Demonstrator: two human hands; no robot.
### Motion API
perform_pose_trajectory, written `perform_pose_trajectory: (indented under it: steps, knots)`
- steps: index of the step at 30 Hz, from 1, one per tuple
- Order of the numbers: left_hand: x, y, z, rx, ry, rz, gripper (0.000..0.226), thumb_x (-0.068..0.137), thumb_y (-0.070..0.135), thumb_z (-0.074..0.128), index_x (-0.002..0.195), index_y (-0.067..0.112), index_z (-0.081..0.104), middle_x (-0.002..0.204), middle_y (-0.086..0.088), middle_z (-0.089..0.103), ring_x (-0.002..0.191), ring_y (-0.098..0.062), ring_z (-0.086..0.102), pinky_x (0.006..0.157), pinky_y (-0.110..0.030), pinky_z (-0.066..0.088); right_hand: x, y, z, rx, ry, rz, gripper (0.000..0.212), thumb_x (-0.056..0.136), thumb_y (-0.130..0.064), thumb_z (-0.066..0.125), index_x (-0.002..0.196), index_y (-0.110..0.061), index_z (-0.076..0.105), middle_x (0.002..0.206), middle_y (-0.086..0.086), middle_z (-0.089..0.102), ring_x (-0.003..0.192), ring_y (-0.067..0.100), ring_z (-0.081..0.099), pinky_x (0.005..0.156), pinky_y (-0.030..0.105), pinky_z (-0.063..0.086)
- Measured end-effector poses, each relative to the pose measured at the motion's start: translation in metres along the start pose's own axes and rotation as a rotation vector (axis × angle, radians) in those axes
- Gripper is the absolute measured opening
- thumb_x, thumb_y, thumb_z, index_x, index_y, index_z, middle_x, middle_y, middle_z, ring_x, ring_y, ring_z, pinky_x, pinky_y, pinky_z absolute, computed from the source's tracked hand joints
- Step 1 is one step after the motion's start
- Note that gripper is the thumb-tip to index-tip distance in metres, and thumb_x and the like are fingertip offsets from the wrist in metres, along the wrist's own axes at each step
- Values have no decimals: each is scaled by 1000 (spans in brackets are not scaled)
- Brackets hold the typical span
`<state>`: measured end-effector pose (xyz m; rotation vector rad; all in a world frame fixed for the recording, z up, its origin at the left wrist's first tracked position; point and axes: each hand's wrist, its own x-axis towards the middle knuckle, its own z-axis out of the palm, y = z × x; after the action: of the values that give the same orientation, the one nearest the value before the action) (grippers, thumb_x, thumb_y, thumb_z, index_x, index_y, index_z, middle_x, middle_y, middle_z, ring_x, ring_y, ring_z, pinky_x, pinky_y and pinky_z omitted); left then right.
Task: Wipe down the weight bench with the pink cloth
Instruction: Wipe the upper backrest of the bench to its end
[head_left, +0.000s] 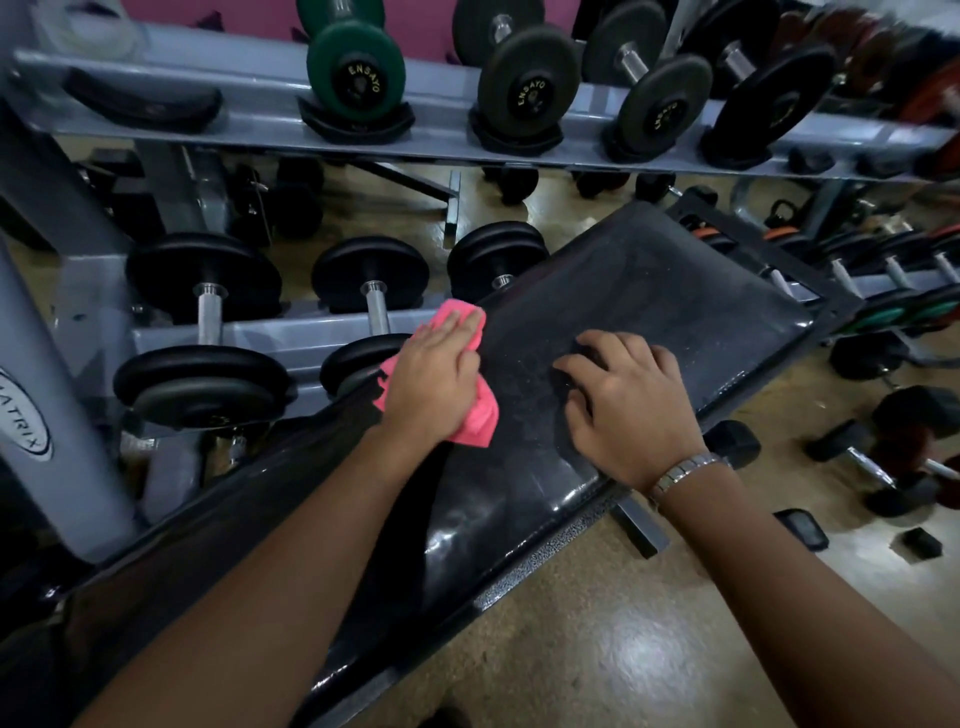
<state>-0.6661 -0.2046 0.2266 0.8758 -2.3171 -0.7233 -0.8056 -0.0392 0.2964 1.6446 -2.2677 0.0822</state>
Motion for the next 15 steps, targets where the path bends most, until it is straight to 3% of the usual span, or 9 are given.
perform_pose_trajectory:
  steps: [3,6,8,10,12,15]
  knots:
    - [-17,-12,2,-16,-62,135,60,93,18,33,151,26,46,159,3,38,151,-7,24,127,-25,6,-3,5,1,-1,12,19,37,84,-37,52,118,-29,64,130,0,56,120,26,49,97,47,37]
    - [10,-25,-9,-29,-96,69,60,93,25,30,152,31,43,161,6,36,153,-10,24,128,-34,14,-6,10,1,-14,34,43,40,85,-42,51,121,-28,63,133,0,55,124,27,45,99,48,36]
    - [16,-8,-5,-52,-82,49,58,95,23,33,152,26,44,161,2,36,153,-11,25,128,-30,11,-7,10,0,-25,44,67,42,86,-44,51,122,-27,62,135,1,53,126,27,44,101,48,34]
    - [-1,4,3,-45,-90,159,57,96,19,33,152,23,43,161,-1,35,153,-10,22,127,-28,6,-7,14,-4,-27,68,96,41,86,-43,51,123,-27,62,135,1,53,126,27,43,100,48,33]
    - [-12,-9,3,-23,-148,274,61,94,23,29,153,25,41,163,0,34,154,-13,21,128,-34,10,-4,19,-7,-33,75,107,41,87,-43,51,124,-27,60,136,1,52,127,27,42,100,47,32]
    - [17,-13,-5,-4,-160,154,61,94,31,28,155,27,38,164,0,33,155,-15,23,128,-37,13,0,24,-7,-43,36,114,42,89,-44,49,127,-28,59,137,1,51,127,28,42,101,47,33]
